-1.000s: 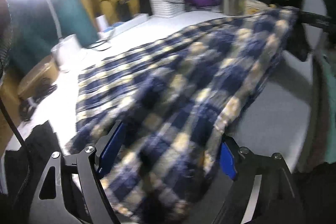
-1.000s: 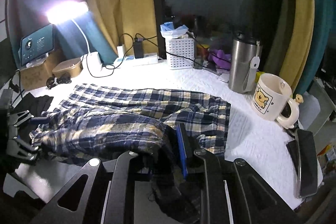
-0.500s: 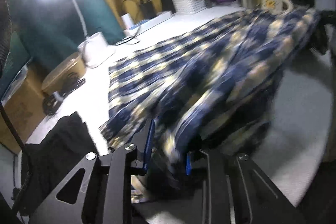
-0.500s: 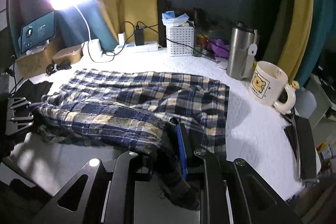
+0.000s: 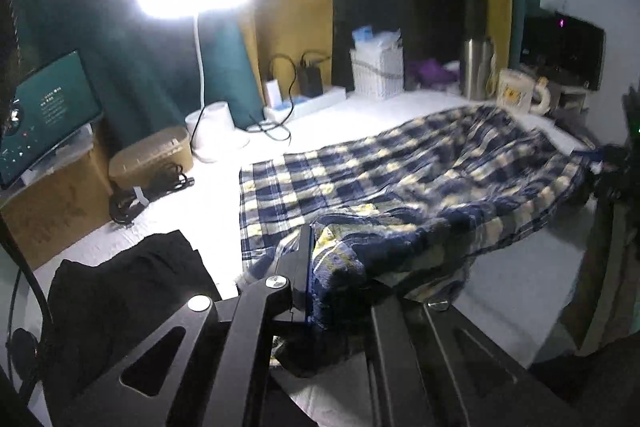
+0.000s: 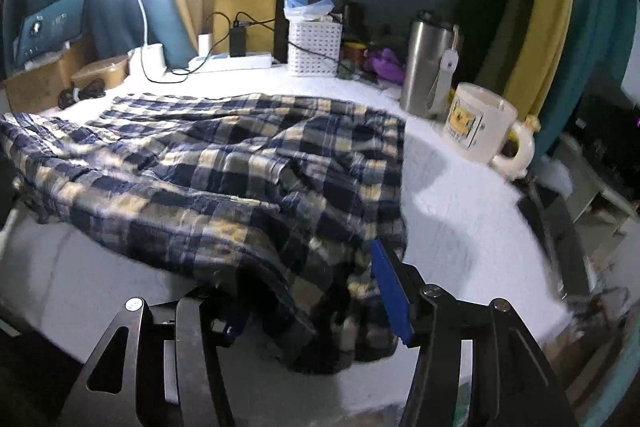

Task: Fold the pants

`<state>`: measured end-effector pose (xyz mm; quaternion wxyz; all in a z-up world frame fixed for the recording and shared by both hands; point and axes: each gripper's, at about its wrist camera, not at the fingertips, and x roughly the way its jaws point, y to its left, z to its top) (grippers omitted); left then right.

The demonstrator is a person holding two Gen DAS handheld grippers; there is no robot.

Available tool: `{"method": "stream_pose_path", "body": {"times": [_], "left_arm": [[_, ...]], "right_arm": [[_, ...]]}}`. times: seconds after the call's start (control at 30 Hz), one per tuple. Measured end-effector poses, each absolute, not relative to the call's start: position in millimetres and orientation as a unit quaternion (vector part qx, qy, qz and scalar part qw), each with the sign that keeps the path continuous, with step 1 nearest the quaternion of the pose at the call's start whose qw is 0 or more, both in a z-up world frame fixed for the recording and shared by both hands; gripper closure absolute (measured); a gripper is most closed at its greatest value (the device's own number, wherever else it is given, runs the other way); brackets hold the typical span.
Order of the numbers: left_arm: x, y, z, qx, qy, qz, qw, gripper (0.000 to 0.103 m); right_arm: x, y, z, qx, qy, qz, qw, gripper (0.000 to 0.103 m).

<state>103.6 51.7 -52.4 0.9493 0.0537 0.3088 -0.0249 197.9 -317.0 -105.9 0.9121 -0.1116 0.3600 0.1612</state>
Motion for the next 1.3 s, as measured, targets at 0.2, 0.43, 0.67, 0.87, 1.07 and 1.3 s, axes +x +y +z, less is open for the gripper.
{"method": "stream_pose_path", "body": {"times": [0.2, 0.43, 0.67, 0.87, 1.07, 1.3], "left_arm": [[81, 38, -29, 0.065, 0.278, -0.049, 0.957, 0.101], [55, 30, -4, 0.078, 0.238, -0.057, 0.966, 0.101], [25, 9, 21, 0.107, 0.191, -0.074, 0.973, 0.101], [-2, -17, 37, 0.157, 0.167, -0.089, 0.969, 0.101], [-23, -26, 44, 0.169, 0.168, -0.102, 0.966, 0.101], [-35, -39, 51, 0.185, 0.162, -0.117, 0.962, 0.101]], "right_arm": [[178, -315, -89, -0.118, 0.343, 0.165, 0.917, 0.089], [151, -326, -54, -0.121, 0.301, 0.143, 0.935, 0.090], [124, -345, -24, -0.119, 0.260, 0.115, 0.951, 0.090], [103, -361, -12, -0.107, 0.239, 0.101, 0.960, 0.094], [80, -377, -14, -0.092, 0.236, 0.101, 0.962, 0.094], [65, -389, -13, -0.079, 0.233, 0.095, 0.964, 0.094]]}}
